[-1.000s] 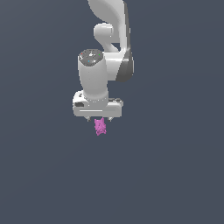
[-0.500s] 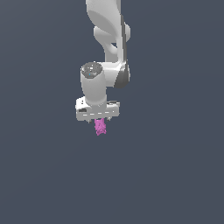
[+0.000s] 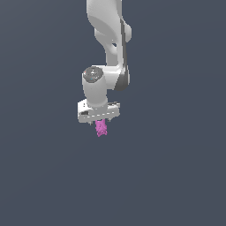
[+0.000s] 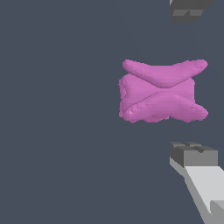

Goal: Pick up the object and move it to a goal position.

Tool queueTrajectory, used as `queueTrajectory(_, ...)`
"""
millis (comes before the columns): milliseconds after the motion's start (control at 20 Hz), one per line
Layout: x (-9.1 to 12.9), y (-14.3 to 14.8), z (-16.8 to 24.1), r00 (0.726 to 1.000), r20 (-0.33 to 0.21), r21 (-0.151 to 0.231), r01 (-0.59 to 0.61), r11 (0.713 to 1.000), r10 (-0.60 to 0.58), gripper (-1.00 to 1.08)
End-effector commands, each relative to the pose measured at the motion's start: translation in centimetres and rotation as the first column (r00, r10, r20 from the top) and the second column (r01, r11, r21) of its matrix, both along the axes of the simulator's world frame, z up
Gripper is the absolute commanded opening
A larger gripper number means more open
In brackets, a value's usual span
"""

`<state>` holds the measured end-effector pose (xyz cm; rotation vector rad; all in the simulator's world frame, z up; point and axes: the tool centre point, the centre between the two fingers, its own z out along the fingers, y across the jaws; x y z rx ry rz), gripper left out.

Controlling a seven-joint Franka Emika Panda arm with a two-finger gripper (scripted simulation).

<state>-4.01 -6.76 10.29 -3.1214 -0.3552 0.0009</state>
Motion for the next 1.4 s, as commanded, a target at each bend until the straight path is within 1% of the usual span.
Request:
queueTrajectory(0, 0.0, 0.0, 0.0, 1.000, 0.000, 0.000, 0.000, 1.000, 0.000, 1.00)
queueTrajectory(200, 0.0, 0.0, -0.8, 1.000, 0.000, 0.000, -0.001, 1.000, 0.001, 1.00)
queueTrajectory(600, -0.2, 0.0, -4.4, 1.000, 0.001, 0.000, -0.004, 1.000, 0.004, 1.00)
queueTrajectory(850, -0.1, 0.0, -5.1, 1.000, 0.001, 0.000, -0.005, 1.000, 0.005, 1.00)
queueTrajectory(900, -0.1, 0.0, -5.1, 1.000, 0.001, 0.000, -0.005, 1.000, 0.005, -1.00)
queueTrajectory(1350, -0.1, 0.0, -5.1, 1.000, 0.001, 0.000, -0.005, 1.000, 0.005, -1.00)
